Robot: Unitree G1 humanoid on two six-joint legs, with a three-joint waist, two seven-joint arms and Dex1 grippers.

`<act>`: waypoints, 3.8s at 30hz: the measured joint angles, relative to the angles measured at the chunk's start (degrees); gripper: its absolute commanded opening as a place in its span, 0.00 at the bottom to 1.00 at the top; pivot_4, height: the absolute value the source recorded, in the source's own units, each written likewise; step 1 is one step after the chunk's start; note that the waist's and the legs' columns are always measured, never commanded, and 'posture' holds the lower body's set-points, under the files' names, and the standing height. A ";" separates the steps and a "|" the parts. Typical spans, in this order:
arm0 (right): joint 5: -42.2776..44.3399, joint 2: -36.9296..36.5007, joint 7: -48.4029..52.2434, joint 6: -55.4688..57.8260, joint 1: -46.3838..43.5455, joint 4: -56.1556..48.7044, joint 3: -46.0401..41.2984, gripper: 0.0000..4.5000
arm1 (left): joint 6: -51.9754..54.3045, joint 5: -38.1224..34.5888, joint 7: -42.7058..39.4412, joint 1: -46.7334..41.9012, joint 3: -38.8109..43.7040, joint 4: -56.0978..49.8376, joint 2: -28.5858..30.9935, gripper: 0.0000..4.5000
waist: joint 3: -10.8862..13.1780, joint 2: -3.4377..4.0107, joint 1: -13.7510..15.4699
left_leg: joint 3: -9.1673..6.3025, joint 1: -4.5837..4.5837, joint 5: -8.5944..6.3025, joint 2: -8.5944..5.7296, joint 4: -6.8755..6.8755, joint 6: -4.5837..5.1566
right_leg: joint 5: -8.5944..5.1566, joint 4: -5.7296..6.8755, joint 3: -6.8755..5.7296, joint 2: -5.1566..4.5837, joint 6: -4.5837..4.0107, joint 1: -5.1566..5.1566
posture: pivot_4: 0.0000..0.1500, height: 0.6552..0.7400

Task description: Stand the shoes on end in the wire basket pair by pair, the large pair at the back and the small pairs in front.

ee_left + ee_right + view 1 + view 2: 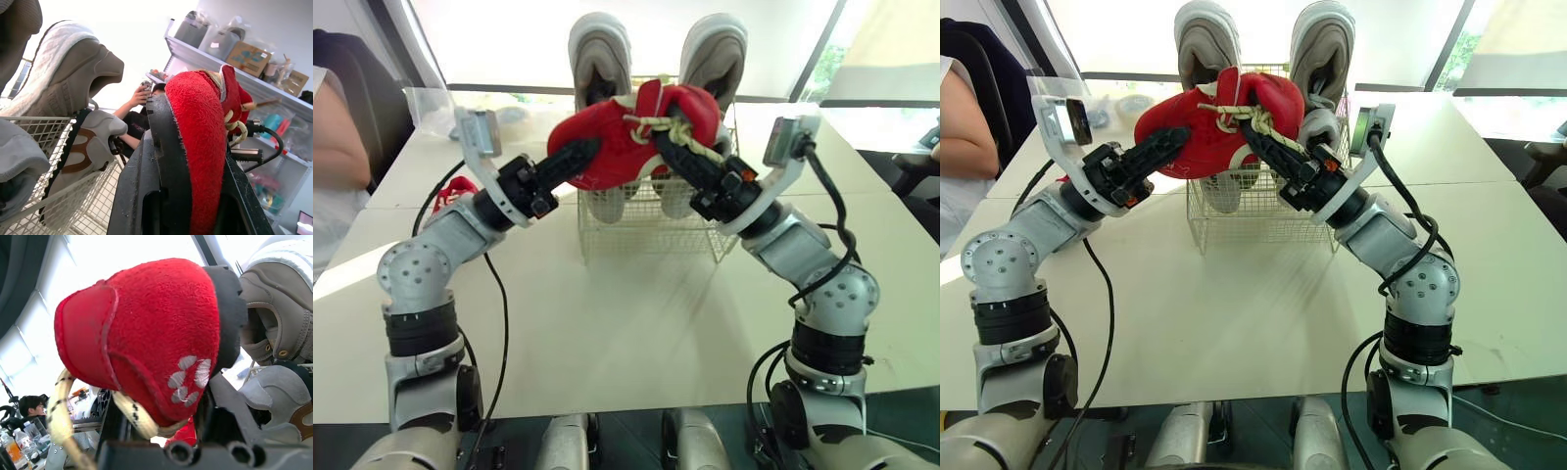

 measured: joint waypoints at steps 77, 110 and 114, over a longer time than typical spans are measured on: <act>-29.50 -42.65 44.33 -8.02 -6.60 -0.06 -0.84 0.99 | -43.18 59.85 3.80 -21.01 -5.20 82.96 21.24 1.00 | 0.05 -0.19 0.38 | 0.23 -0.61 -0.05 0.04 -0.16 -0.22 | 0.06 -0.04 0.02 -0.08 -0.07 -0.85 | 1.00 1.00; -27.60 -40.54 39.60 -6.28 -5.62 -3.46 1.82 1.00 | -0.84 45.06 4.20 -3.15 8.88 22.46 6.07 0.00 | 0.06 -0.32 0.42 | 0.01 -0.55 0.09 0.03 0.12 -0.09 | 0.18 0.28 -0.03 -0.04 0.15 -0.61 | 1.00 1.00; -28.51 -39.39 40.03 -6.98 -6.76 -2.45 4.17 1.00 | -3.46 41.65 10.71 -2.73 10.26 7.85 -0.26 0.00 | 0.04 -0.30 0.36 | 0.00 -0.37 0.08 0.01 0.15 -0.08 | 0.17 0.16 -0.02 -0.05 0.14 -0.37 | 1.00 1.00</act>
